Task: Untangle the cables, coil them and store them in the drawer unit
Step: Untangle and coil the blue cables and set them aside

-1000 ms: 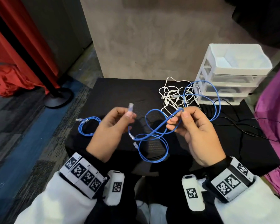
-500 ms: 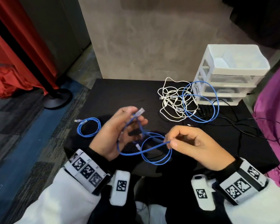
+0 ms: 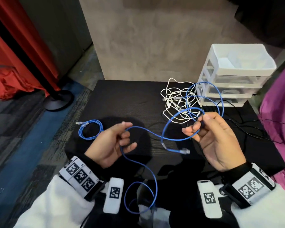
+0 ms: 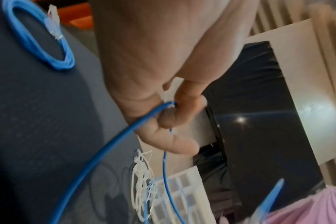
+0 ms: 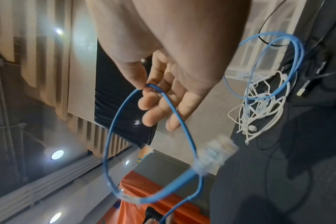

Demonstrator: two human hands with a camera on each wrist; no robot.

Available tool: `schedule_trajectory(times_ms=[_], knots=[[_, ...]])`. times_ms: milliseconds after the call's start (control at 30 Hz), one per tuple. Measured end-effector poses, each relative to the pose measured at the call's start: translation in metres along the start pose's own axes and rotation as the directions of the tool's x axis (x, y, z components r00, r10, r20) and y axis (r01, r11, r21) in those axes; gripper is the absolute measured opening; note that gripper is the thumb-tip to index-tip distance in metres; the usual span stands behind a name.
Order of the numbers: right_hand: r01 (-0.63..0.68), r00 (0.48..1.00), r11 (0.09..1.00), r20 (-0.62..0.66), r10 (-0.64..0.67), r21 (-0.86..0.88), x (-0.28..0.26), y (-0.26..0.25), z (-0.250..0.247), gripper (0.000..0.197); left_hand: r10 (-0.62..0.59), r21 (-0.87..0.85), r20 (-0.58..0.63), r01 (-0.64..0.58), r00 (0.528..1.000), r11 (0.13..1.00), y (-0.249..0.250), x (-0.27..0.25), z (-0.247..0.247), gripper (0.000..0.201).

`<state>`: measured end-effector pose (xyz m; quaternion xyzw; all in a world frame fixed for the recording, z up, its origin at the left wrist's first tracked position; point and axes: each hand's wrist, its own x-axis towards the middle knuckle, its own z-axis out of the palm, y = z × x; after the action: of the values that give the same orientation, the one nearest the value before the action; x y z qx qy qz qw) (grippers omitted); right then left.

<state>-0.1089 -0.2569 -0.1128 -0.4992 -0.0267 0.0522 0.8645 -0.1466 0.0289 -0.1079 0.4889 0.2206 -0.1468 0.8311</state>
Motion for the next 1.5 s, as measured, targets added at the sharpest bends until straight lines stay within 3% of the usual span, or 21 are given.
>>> schedule_trajectory(times_ms=[100, 200, 367, 467, 567, 633, 767, 833, 933, 1000, 1033, 1100, 1167, 1233, 1267, 1400, 1500], knots=[[0.025, 1.0, 1.0, 0.004, -0.025, -0.018, -0.001, 0.004, 0.009, 0.013, -0.124, 0.129, 0.009, 0.122, 0.992, 0.984, -0.016, 0.001, 0.009, 0.032], [0.067, 0.998, 0.997, 0.001, -0.067, -0.045, -0.002, 0.007, 0.018, 0.012, -0.165, 0.234, 0.07, 0.144, 0.984, 0.962, -0.025, -0.004, 0.018, 0.031], [0.137, 0.972, 0.988, -0.18, -0.149, -0.074, 0.003, 0.006, 0.031, 0.014, -0.206, 0.248, 0.084, 0.18, 0.975, 0.952, -0.039, -0.004, 0.028, 0.024], [0.168, 0.966, 0.983, -0.187, -0.178, -0.067, 0.003, 0.007, 0.036, 0.011, -0.238, 0.258, 0.125, 0.2, 0.963, 0.945, -0.047, -0.007, 0.034, 0.034], [0.134, 0.987, 0.985, -0.079, -0.143, -0.107, -0.004, 0.012, 0.039, 0.011, -0.233, 0.283, 0.182, 0.176, 0.955, 0.943, -0.05, -0.012, 0.041, 0.035], [0.116, 0.993, 0.957, 0.04, -0.11, -0.264, -0.012, 0.017, 0.036, 0.011, -0.171, 0.258, 0.21, 0.114, 0.963, 0.959, -0.049, -0.011, 0.044, 0.054], [0.247, 0.951, 0.753, 0.304, -0.066, -0.61, -0.026, 0.028, 0.022, 0.015, -0.04, -0.018, 0.248, 0.046, 0.968, 0.999, -0.034, -0.006, 0.034, 0.096], [0.312, 0.911, 0.668, 0.413, -0.006, -0.676, -0.031, 0.03, 0.015, 0.016, -0.014, -0.03, 0.217, 0.021, 0.976, 0.999, -0.029, -0.005, 0.027, 0.087], [0.37, 0.827, 0.597, 0.545, 0.137, -0.712, -0.034, 0.026, 0.012, 0.013, 0.035, 0.118, 0.174, -0.056, 0.984, 0.991, -0.033, -0.006, 0.026, 0.047], [0.448, 0.833, 0.579, 0.553, 0.006, -0.681, -0.034, 0.022, 0.013, 0.009, 0.067, 0.183, 0.192, -0.103, 0.979, 0.978, -0.039, -0.008, 0.025, 0.039], [0.473, 0.856, 0.562, 0.505, -0.11, -0.679, -0.032, 0.02, 0.013, 0.006, 0.085, 0.209, 0.204, -0.128, 0.975, 0.969, -0.042, -0.01, 0.024, 0.037], [0.433, 0.901, 0.517, 0.351, -0.253, -0.738, -0.024, 0.018, 0.009, 0.021, 0.117, 0.241, 0.26, -0.181, 0.959, 0.954, -0.045, -0.014, 0.023, 0.035], [0.276, 0.959, 0.585, 0.254, -0.122, -0.762, -0.016, 0.017, 0.002, 0.043, 0.131, 0.22, 0.343, -0.216, 0.93, 0.951, -0.047, -0.018, 0.025, 0.034], [0.132, 0.964, 0.652, 0.249, 0.09, -0.746, -0.011, 0.022, -0.002, 0.054, 0.137, 0.185, 0.421, -0.233, 0.896, 0.955, -0.047, -0.022, 0.027, 0.032], [0.101, 0.957, 0.67, 0.256, 0.136, -0.735, -0.011, 0.026, -0.003, 0.056, 0.135, 0.176, 0.457, -0.239, 0.879, 0.955, -0.047, -0.024, 0.027, 0.033], [0.041, 0.959, 0.764, 0.24, 0.151, -0.644, -0.008, 0.029, -0.002, 0.068, 0.095, 0.225, 0.582, -0.272, 0.807, 0.935, -0.045, -0.033, 0.028, 0.034], [-0.039, 0.916, 0.863, 0.327, 0.232, -0.503, -0.006, 0.028, -0.002, 0.074, 0.076, 0.286, 0.655, -0.34, 0.752, 0.896, -0.046, -0.039, 0.031, 0.034]])
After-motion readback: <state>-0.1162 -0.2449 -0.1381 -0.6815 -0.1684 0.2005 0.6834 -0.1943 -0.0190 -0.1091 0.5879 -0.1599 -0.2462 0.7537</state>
